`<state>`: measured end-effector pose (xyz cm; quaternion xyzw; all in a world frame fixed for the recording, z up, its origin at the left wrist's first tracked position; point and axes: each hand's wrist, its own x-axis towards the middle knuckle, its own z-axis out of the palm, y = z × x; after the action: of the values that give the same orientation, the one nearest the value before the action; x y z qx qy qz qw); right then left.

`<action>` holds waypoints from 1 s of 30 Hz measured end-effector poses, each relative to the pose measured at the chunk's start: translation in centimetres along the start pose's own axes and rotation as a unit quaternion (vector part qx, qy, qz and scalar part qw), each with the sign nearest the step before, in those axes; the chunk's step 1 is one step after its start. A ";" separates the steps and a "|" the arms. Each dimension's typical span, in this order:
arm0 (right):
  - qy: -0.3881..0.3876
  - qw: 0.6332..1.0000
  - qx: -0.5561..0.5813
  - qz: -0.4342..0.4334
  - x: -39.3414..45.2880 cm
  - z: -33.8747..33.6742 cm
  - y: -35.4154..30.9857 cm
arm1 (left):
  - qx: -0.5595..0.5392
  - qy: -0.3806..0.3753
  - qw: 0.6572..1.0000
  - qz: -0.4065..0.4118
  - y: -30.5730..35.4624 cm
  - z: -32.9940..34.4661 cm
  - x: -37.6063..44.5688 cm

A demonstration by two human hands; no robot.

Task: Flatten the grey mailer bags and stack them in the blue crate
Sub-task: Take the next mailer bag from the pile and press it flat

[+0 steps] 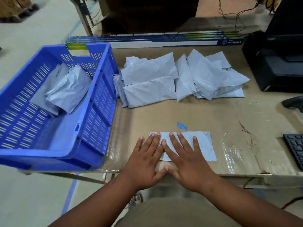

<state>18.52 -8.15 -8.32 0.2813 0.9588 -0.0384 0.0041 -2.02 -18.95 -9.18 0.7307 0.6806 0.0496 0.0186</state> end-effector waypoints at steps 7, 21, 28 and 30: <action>-0.009 1.000 -0.003 0.002 0.2 0.2 0.0 | -0.002 0.002 1.000 -0.002 0.0 0.2 0.2; 0.035 0.998 0.052 0.021 -1.9 -1.1 2.2 | -0.013 0.029 0.999 0.035 2.5 -1.6 2.5; 0.002 0.997 0.034 0.067 -3.8 0.3 6.5 | -0.051 0.047 0.996 0.054 6.3 0.6 5.2; -0.006 0.997 0.035 0.066 -4.0 1.1 6.8 | -0.042 0.051 0.996 0.055 6.4 1.0 5.2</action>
<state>25.51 -4.72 -9.78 0.3436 0.9363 -0.0730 0.0022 4.83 -14.22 -9.32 0.7619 0.6371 0.1160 0.0116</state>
